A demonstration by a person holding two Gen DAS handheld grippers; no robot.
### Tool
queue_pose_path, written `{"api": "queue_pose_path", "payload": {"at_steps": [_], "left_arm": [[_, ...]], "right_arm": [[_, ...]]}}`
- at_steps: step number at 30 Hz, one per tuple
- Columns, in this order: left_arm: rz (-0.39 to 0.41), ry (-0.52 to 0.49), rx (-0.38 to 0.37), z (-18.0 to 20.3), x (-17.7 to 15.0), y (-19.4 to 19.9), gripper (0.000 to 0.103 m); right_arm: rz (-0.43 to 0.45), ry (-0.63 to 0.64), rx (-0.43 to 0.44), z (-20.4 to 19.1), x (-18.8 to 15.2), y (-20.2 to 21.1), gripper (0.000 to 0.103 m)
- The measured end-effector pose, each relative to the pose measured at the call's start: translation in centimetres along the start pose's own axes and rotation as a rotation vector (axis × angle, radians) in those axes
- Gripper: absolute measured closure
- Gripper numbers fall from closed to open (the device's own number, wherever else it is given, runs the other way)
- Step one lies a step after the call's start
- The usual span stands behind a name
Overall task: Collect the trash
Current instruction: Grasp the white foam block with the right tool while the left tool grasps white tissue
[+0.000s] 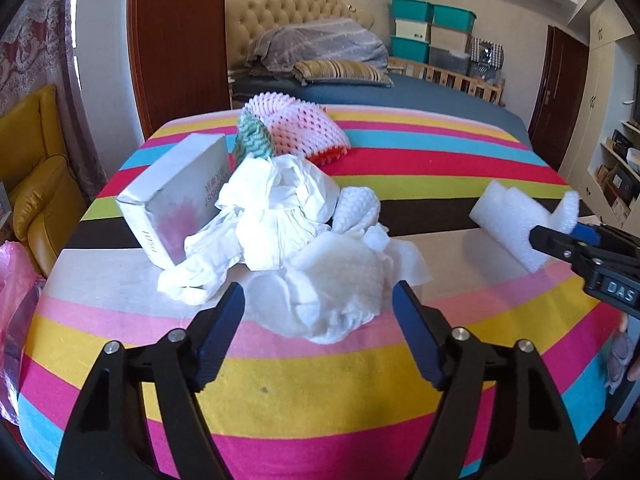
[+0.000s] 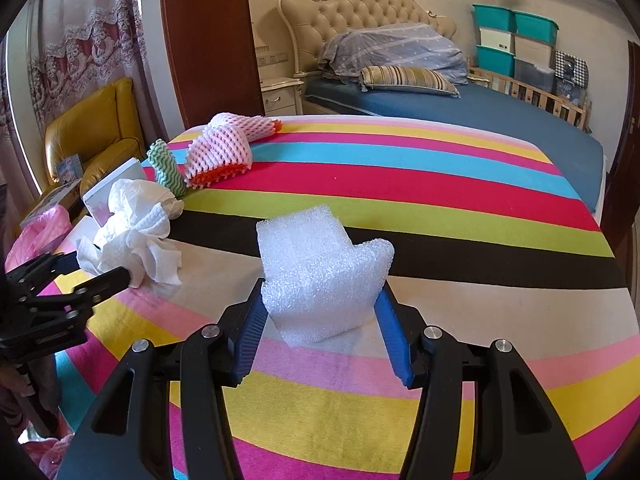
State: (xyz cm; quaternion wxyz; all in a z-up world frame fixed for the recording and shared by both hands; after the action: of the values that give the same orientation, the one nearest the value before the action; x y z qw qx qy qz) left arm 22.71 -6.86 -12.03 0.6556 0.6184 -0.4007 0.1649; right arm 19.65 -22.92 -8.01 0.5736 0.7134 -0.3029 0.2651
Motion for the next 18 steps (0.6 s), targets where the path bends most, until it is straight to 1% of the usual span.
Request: {"api": "queue_pose_path", "payload": {"at_steps": [1, 2, 3, 4, 5, 8, 11, 13, 15, 18], "left_arm": [[-0.012, -0.006, 0.003, 0.1, 0.0, -0.4, 0.036], [-0.023, -0.012, 0.003, 0.2, 0.0, -0.6, 0.043], [-0.035, -0.023, -0.005, 0.5, -0.1, -0.9, 0.047], [-0.036, -0.032, -0.016, 0.7, -0.1, -0.9, 0.057], [-0.028, -0.037, -0.017, 0.8, -0.2, -0.7, 0.058], [0.019, -0.031, -0.026, 1.1, -0.3, 0.8, 0.061], [0.082, -0.048, -0.014, 1.2, -0.9, 2.7, 0.061], [0.141, -0.050, -0.006, 0.8, -1.4, 4.1, 0.061], [0.182, -0.035, 0.022, -0.3, -1.8, 5.1, 0.061], [0.201, 0.023, 0.044, -2.4, -2.2, 5.4, 0.061]], "right_arm": [[0.001, -0.001, 0.002, 0.0, 0.0, 0.0, 0.052], [0.002, -0.003, 0.004, 0.1, 0.0, 0.1, 0.052], [0.003, -0.005, 0.006, 0.2, 0.0, 0.1, 0.052], [0.004, -0.008, 0.008, 0.2, 0.0, 0.2, 0.052], [0.006, -0.010, 0.010, 0.3, 0.0, 0.2, 0.052], [0.011, -0.013, 0.014, 0.3, 0.1, 0.4, 0.052], [0.015, -0.011, 0.015, 0.3, 0.1, 0.6, 0.052], [0.019, -0.009, 0.017, 0.3, 0.2, 0.7, 0.052], [0.021, -0.007, 0.015, 0.2, 0.2, 0.7, 0.052], [0.022, -0.004, 0.012, 0.2, 0.2, 0.7, 0.052]]}}
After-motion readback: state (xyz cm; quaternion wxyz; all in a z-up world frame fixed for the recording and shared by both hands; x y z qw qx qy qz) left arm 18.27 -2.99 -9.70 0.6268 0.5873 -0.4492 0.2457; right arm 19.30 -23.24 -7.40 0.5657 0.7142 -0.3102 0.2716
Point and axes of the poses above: each gripper's, at about its wrist camera, not at the fingertips, and y roughly against the way its jaws point, z to its right, x to its top, the point moved 8 cm from there along -y, roughly the way its jaws point, and after that the axes turned 8 degrees about -y, right-handed, at the moved point
